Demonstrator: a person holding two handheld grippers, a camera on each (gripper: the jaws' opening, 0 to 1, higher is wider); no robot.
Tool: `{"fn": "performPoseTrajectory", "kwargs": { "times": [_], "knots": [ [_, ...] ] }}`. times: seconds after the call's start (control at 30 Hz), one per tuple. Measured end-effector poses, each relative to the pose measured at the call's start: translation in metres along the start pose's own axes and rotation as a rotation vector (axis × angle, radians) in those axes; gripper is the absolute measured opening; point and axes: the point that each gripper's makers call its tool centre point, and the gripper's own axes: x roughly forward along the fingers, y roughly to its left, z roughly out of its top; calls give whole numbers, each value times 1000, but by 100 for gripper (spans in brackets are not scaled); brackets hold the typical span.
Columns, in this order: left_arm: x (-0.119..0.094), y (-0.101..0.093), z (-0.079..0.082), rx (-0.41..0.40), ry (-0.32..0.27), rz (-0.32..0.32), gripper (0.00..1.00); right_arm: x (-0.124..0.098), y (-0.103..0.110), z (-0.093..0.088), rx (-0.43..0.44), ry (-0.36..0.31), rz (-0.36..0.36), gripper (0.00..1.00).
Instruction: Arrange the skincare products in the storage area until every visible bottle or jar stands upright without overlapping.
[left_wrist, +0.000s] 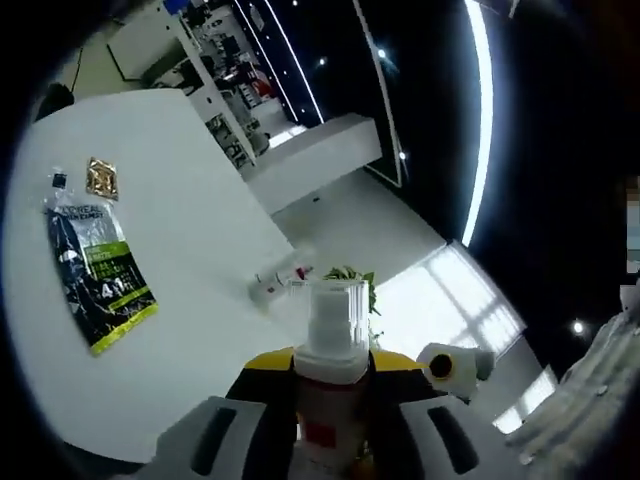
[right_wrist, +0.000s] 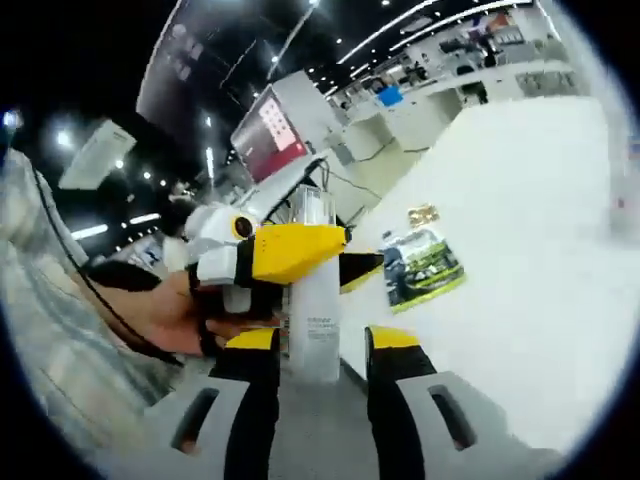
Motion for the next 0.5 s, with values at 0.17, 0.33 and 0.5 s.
{"fn": "performPoseTrajectory", "kwargs": {
  "times": [0.17,0.33,0.5],
  "knots": [
    [0,6,8,-33,-50,20,26,17,12,-15,-229,125,-23,27],
    [0,2,8,19,-53,13,26,16,8,-12,-199,93,-30,24],
    [0,-13,8,-43,-41,-120,24,2,18,0,206,-31,163,22]
  ]
}}
